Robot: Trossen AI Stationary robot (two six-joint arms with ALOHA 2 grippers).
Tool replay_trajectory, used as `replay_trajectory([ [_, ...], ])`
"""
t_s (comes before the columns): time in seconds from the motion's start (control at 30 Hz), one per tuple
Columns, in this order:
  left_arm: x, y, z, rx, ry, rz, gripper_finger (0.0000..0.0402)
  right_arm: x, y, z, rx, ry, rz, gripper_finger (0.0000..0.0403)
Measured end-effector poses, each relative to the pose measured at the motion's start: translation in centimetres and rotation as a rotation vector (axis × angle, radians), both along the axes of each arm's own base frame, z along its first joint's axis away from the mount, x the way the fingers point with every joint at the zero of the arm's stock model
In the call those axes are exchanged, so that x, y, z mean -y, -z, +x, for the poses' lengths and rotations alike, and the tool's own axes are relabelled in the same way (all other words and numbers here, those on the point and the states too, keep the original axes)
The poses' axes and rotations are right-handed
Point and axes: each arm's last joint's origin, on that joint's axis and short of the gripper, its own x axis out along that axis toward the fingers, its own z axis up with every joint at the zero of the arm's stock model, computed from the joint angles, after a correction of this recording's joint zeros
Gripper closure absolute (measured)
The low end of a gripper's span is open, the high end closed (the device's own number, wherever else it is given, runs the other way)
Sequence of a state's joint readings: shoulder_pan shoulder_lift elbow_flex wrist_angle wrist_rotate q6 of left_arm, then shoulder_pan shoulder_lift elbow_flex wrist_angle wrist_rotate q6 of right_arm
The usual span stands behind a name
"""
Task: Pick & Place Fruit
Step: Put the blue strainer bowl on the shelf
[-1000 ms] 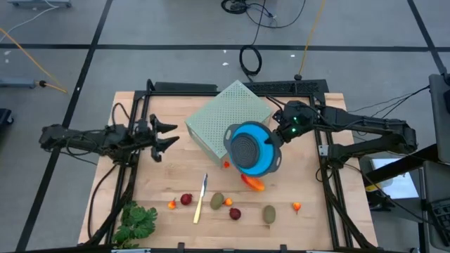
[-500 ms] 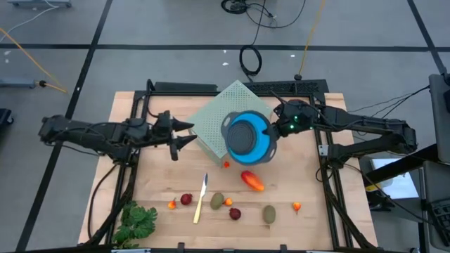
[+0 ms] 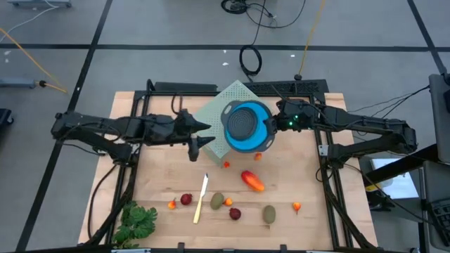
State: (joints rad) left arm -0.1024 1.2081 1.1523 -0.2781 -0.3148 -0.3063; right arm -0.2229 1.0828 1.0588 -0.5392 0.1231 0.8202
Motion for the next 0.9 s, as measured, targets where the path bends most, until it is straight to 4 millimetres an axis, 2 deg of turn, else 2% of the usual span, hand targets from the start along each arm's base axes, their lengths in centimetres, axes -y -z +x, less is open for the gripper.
replay_trajectory([
  [0.3, 0.1, -2.5, 2.6, -0.016, -0.051, 0.074, 0.0174, 0.8, -1.2, 0.4, 0.085, 0.191, -0.186, 0.0399],
  [0.47, -0.1, -3.1, 3.6, -0.019, -0.125, 0.138, 0.0174, 1.0, -1.8, 0.5, 0.133, 0.271, -0.254, 0.0399],
  [0.63, -0.1, -2.9, 4.2, -0.032, -0.178, 0.155, 0.0174, 1.2, -2.2, 0.6, 0.167, 0.328, -0.286, 0.0399],
  [0.9, -0.4, -1.9, 5.0, -0.061, -0.388, 0.235, 0.0174, 1.3, -2.8, 0.8, 0.219, 0.319, -0.317, 0.0399],
])
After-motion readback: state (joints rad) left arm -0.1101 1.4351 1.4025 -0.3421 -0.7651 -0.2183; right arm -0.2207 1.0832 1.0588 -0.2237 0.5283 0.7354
